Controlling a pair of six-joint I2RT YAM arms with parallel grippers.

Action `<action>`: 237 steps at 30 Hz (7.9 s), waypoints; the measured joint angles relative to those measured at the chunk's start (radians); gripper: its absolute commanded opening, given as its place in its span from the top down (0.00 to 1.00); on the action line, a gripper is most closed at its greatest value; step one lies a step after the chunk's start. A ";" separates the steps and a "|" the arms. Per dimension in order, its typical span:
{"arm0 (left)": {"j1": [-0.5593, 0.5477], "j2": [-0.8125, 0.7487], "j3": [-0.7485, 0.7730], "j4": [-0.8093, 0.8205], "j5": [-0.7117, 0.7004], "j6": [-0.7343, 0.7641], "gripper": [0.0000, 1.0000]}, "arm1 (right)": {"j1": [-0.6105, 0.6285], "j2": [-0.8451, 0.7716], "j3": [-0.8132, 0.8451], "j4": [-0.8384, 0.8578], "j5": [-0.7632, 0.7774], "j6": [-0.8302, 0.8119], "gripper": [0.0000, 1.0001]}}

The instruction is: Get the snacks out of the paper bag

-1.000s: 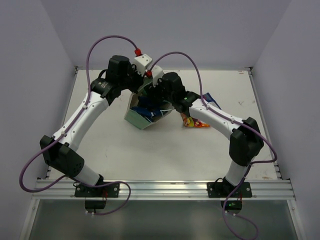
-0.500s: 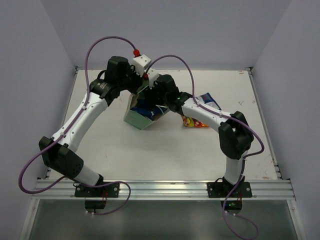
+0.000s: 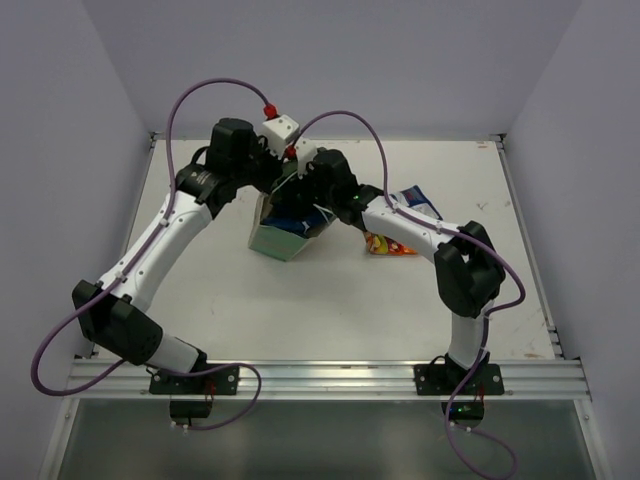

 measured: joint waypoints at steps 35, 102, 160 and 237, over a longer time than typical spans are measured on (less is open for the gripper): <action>-0.002 -0.105 -0.119 0.033 0.011 -0.002 1.00 | -0.040 -0.202 -0.116 -0.019 -0.161 0.080 1.00; 0.036 -0.032 -0.129 0.195 -0.091 0.167 1.00 | 0.027 -0.435 -0.042 -0.119 -0.200 -0.037 0.32; 0.036 -0.037 -0.052 0.143 -0.147 0.062 1.00 | 0.034 -0.615 -0.111 0.018 -0.095 -0.152 1.00; 0.059 -0.121 -0.124 0.135 -0.050 0.174 1.00 | 0.108 -0.073 0.019 -0.278 -0.267 -0.196 0.76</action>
